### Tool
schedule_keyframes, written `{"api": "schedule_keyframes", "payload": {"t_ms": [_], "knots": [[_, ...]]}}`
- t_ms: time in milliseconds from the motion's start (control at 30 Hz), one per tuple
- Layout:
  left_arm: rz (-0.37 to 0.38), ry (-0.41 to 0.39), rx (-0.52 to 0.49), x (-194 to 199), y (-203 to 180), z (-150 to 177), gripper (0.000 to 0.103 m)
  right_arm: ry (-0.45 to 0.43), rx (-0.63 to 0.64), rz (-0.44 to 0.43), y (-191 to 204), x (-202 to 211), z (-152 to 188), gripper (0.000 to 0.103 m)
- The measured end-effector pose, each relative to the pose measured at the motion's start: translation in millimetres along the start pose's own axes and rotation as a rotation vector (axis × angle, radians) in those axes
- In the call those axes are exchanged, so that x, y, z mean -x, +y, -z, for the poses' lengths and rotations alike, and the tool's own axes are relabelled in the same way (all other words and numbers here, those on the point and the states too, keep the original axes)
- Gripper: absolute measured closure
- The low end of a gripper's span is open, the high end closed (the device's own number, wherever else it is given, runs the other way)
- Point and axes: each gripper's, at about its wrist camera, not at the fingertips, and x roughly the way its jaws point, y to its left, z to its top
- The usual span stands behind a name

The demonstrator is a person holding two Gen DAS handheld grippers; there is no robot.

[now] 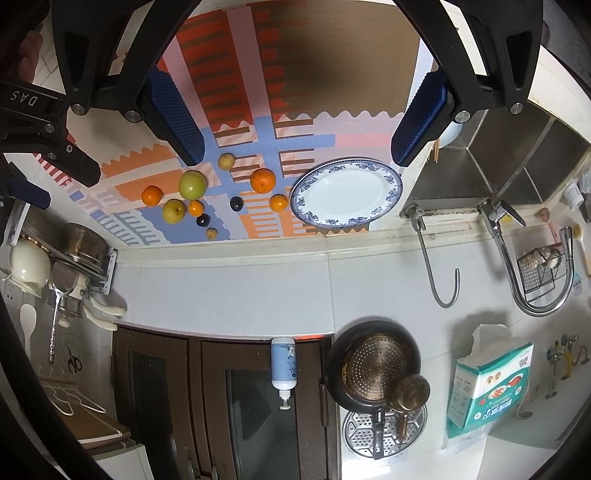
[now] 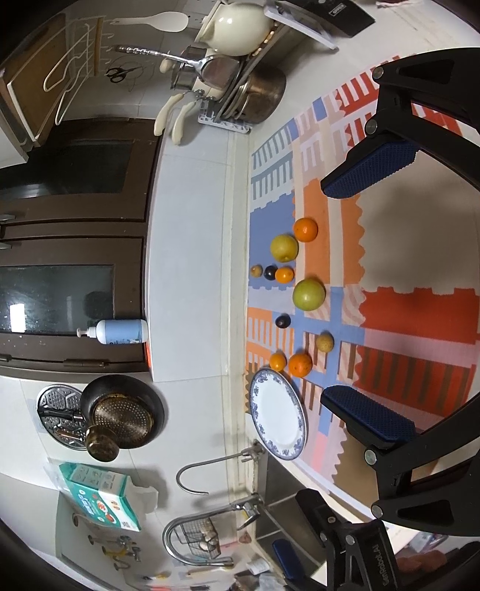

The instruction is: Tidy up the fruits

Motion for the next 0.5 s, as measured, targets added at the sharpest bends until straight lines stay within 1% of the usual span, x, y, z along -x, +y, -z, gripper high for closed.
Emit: {"api": "schedule_keyframes", "payload": {"t_ms": [500], "knots": [[0.015, -0.016, -0.009, 1.1, -5.6, -0.3, 0.000, 0.001, -0.005, -0.002, 0.3, 0.3, 0.1, 0.001]]}}
